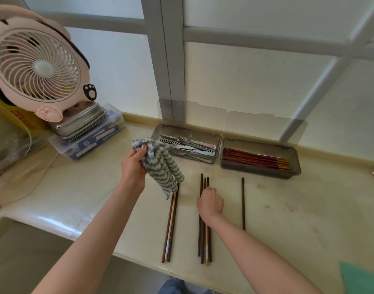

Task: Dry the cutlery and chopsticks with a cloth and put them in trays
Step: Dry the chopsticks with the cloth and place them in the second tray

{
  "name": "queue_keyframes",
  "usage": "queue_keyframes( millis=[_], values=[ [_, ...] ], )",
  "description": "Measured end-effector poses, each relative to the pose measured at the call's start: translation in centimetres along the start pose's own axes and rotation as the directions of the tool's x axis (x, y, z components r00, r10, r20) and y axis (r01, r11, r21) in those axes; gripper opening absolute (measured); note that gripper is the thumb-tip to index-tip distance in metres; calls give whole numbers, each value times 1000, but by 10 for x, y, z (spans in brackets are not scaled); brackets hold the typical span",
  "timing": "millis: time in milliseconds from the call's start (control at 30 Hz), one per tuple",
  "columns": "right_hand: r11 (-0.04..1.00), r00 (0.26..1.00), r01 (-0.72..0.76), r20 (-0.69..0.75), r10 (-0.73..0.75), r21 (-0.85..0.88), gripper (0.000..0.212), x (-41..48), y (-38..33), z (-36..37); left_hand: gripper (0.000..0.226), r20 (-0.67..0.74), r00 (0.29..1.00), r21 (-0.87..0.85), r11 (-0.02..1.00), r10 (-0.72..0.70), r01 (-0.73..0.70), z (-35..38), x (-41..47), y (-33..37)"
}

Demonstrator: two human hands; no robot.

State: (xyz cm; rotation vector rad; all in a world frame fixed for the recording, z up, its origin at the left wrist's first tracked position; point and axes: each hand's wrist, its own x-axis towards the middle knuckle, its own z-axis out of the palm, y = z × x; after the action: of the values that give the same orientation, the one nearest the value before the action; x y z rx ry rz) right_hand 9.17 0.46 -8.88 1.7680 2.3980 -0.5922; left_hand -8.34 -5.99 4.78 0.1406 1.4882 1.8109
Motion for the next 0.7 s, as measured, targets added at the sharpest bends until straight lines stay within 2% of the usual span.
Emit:
queue_keyframes(
  millis=[233, 367, 533, 633, 700],
  values=[
    [992, 994, -70, -70, 78, 103, 20, -11, -12, 11, 30, -2, 1000, -20, 999, -26, 26, -9, -9, 4],
    [990, 996, -85, -16, 88, 110, 17, -11, -9, 9, 34, -7, 999, -21, 999, -43, 43, -11, -9, 7],
    [906, 980, -194, 109, 164, 377, 21, 2, -9, -11, 33, -9, 998, -26, 998, -56, 55, -10, -8, 8],
    [817, 973, -152, 230, 24, 557, 16, 14, -15, -36, 32, -11, 998, -16, 998, -60, 59, -9, -6, 7],
    [850, 951, 23, 251, -181, 527, 15, 19, -19, -56, 33, -32, 997, -12, 998, -64, 64, -8, -4, 7]
  ],
)
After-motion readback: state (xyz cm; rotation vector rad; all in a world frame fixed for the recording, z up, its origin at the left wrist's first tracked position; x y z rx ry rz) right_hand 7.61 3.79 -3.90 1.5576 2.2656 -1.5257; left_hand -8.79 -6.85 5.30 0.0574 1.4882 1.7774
